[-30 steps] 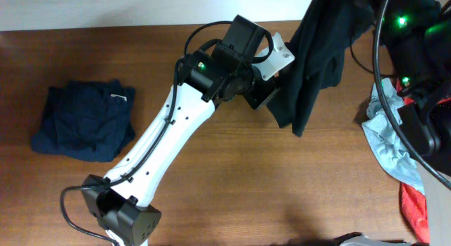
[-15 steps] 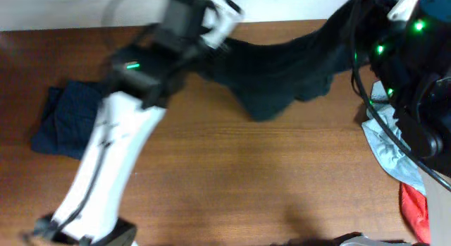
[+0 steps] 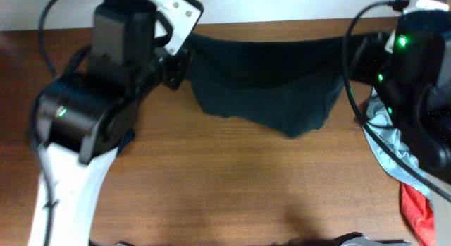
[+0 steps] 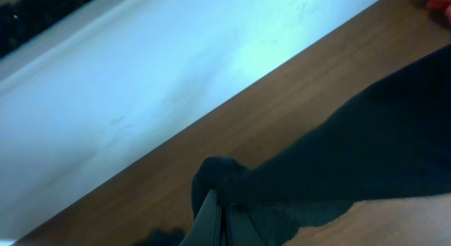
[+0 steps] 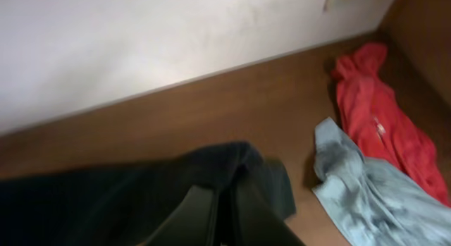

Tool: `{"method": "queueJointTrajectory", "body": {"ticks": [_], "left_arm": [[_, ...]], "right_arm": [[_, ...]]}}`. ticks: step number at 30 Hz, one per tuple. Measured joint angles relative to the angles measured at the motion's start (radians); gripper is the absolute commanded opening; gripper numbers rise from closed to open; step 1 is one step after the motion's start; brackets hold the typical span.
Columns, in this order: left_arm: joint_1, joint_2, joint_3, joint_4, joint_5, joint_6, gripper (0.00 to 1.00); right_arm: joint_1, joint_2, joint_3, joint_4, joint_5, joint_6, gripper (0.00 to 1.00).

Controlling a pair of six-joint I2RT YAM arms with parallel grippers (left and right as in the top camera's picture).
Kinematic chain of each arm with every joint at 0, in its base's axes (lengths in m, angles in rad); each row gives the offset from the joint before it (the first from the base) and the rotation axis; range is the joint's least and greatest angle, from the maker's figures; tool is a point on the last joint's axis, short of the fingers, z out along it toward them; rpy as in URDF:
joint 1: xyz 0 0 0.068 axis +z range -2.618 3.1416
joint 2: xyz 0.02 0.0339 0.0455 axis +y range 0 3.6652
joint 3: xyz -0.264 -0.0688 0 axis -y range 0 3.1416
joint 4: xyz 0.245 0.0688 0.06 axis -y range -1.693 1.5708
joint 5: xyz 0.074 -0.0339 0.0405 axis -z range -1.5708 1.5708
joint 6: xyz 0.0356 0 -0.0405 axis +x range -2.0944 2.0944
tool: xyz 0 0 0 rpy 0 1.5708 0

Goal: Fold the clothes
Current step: 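Stretch the dark green shirt between grippers, left gripper pulling leftward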

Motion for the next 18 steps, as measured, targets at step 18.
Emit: {"method": "queueJointTrajectory", "body": {"ticks": [18], "left_arm": [[0.000, -0.222, 0.001, -0.302, 0.015, -0.085, 0.00]], "right_arm": [[0.001, -0.123, 0.002, -0.368, -0.218, -0.008, 0.04]]}}
